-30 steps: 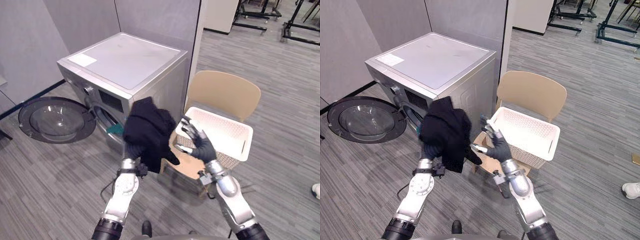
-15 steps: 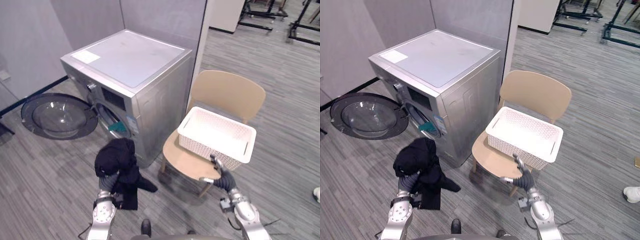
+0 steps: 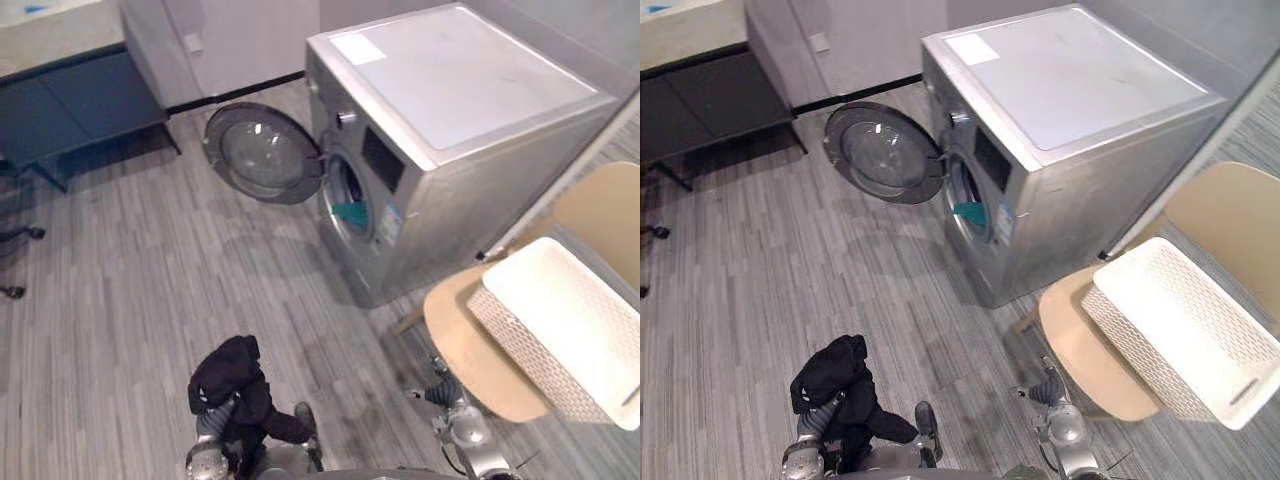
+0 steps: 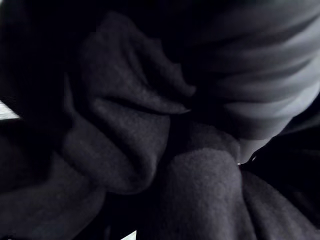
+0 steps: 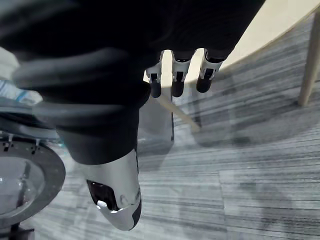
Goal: Pick up the laundry basket with both hands and put the clothes into the washing machine.
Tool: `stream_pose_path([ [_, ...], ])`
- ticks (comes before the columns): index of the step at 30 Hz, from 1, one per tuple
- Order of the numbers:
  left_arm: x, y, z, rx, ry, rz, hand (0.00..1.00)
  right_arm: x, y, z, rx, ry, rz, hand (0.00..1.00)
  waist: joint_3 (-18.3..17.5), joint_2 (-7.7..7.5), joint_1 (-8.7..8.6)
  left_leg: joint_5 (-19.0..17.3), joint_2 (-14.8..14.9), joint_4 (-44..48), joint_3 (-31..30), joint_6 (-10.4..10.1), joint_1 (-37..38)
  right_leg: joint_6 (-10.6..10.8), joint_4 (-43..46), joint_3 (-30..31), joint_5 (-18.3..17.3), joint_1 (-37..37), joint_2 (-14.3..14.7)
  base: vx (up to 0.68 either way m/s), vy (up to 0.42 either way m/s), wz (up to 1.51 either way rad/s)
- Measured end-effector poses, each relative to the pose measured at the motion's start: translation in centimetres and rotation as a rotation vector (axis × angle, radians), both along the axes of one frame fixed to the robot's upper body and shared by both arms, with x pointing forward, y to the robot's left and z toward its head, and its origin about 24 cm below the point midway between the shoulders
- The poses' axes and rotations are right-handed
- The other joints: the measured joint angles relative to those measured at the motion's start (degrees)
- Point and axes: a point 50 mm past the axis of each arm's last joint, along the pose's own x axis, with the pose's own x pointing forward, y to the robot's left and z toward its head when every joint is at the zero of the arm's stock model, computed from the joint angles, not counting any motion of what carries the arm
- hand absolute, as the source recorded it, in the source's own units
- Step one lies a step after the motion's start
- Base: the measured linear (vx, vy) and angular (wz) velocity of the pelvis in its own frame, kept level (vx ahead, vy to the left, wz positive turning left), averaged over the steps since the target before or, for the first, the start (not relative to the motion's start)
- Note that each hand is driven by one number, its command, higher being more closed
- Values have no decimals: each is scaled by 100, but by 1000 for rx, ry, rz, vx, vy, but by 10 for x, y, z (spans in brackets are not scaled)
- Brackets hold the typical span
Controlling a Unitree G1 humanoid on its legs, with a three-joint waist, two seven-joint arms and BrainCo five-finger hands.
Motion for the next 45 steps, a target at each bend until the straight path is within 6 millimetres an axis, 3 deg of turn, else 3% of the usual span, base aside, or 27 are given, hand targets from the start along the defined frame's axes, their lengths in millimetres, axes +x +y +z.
stream_pose_path([
  [1,-1,0,-1,-2,5,-1,100,-3,-2,-1,-4,9,-4,0,31,-36,-18,-107,-75,153,-124,67,-8,-320,497,319,88,-147,-164,248,276,108],
  [2,3,1,1,2,-4,-7,100,-9,-4,-3,-9,26,-7,0,69,81,-103,-324,-135,445,-433,150,21,-1064,1487,1357,525,-620,-185,280,216,123],
  [3,8,5,4,19,-20,-19,100,-12,-1,-5,3,32,-8,0,134,99,-187,-455,-143,579,-740,195,70,-878,2064,2271,384,-991,162,283,163,129],
  [5,19,11,10,45,-54,-25,100,-10,4,-5,17,27,5,0,285,45,-264,-514,-178,584,-1144,266,176,-667,2255,3039,-175,-1528,904,238,41,104],
  [7,28,13,14,55,-78,-34,100,-8,4,-3,17,17,5,0,456,72,-304,-561,-248,536,-1432,273,325,-608,1919,3178,-295,-2014,1270,243,28,90],
  [9,39,7,17,44,-103,-48,100,-6,2,-2,17,7,-3,0,542,12,-411,-672,-313,534,-1734,247,501,-411,934,3208,-166,-2332,1504,264,-8,101],
  [10,43,1,17,35,-111,-74,100,-8,2,-3,19,13,-6,0,603,70,-492,-745,-362,527,-1955,142,665,-279,-43,3271,117,-2398,1620,341,-63,96],
  [11,46,-2,17,30,-115,-90,100,-11,2,-4,25,20,-15,0,567,-12,-503,-837,-413,540,-2088,36,756,-267,-705,3350,420,-2416,1656,422,-102,104],
  [13,47,-5,18,27,-118,-102,100,-15,2,-5,33,26,-25,0,546,-10,-502,-1067,-481,625,-2271,-75,885,-435,-930,3508,708,-2520,1625,426,-155,73],
  [14,46,-7,17,19,-117,-94,100,-15,2,-5,35,24,-24,0,483,-12,-519,-1348,-414,838,-2415,-250,951,-648,-714,3432,968,-2496,1671,418,-190,50],
  [16,38,-11,13,1,-99,-78,100,-12,4,0,38,-7,-13,0,444,105,-473,-1530,-208,1436,-2299,-574,877,-744,-675,3280,1045,-2347,1781,637,-261,37],
  [17,38,-16,12,-21,-102,-70,100,-5,6,7,40,-50,1,0,488,229,-465,-1423,135,2984,-1824,-780,269,-917,-689,3189,993,-2103,1990,812,-339,10],
  [18,33,-20,10,-39,-92,-61,100,0,9,12,43,-79,12,0,505,303,-426,-1026,478,4054,-1498,-934,-107,-1044,-806,3184,880,-1840,2177,545,-256,-15],
  [19,30,-22,8,-47,-84,-59,100,3,11,14,48,-94,17,0,519,314,-394,-834,665,4515,-1381,-881,-310,-1107,-872,3221,834,-1663,2265,572,-218,-60],
  [21,30,-34,8,-81,-90,-90,100,8,18,21,68,-138,20,0,568,232,-234,-1102,1079,5151,-984,-673,-571,-1225,-1152,3548,676,-962,2484,551,-175,-79],
  [25,51,-49,18,-107,-161,-145,100,14,15,24,67,-155,2,0,591,165,-154,-1274,852,3600,-1295,-659,-915,-1201,-1458,4118,660,-501,2470,436,-3,-82],
  [28,65,-52,24,-99,-198,-176,100,17,15,24,66,-161,-18,0,605,153,-136,-993,454,1598,-2438,-988,-860,-915,-1458,4673,471,-345,2394,359,208,-111],
  [30,66,-57,25,-104,-207,-190,100,14,12,23,58,-155,-29,0,533,323,-132,-339,560,853,-3005,-1067,-750,-637,-1413,5082,177,-257,2522,317,295,-129],
  [31,62,-61,23,-113,-198,-202,100,10,8,21,45,-141,-31,0,450,501,-126,200,761,907,-3056,-956,-745,-474,-1289,5302,-88,-267,2688,269,373,-132],
  [32,67,-56,24,-91,-197,-224,100,6,17,16,76,-121,-43,0,450,168,-153,-79,586,1142,-2659,-835,-664,-347,-1041,5564,-214,-363,2398,297,426,-124],
  [35,67,-47,25,-53,-193,-249,100,-7,32,8,111,-79,-27,0,312,-133,-120,-439,430,1166,-1836,-580,-453,-117,-852,5844,-176,-634,2052,149,270,-111],
  [36,66,-45,25,-48,-191,-248,100,-7,34,8,113,-80,-21,0,307,-135,-111,-463,436,1149,-1693,-539,-417,-57,-816,5789,-136,-708,2008,113,270,-142],
  [38,63,-37,24,-28,-178,-244,100,2,38,10,114,-90,5,0,286,-170,-124,-460,490,978,-976,-387,-227,55,-679,4849,19,-1044,1693,61,147,-160],
  [39,63,-33,25,-20,-178,-234,100,8,40,10,113,-92,15,0,293,-161,-149,-455,528,839,-573,-352,-65,-95,-730,3722,121,-1152,1444,55,99,-147],
  [41,63,-27,26,-11,-179,-215,100,13,40,9,106,-83,27,0,298,-124,-140,-453,620,672,-172,-349,182,-235,-973,2402,321,-1020,1222,69,53,-139],
  [43,65,-24,27,-2,-185,-218,100,12,38,6,99,-68,25,0,308,-100,-175,-452,706,518,36,-351,399,-356,-1063,1999,431,-934,1246,53,-30,-85],
  [45,66,-23,27,1,-184,-224,100,5,31,1,73,-33,27,0,297,-66,-263,-445,763,494,171,-366,539,-382,-1356,2097,532,-839,1404,25,-70,-50],
])
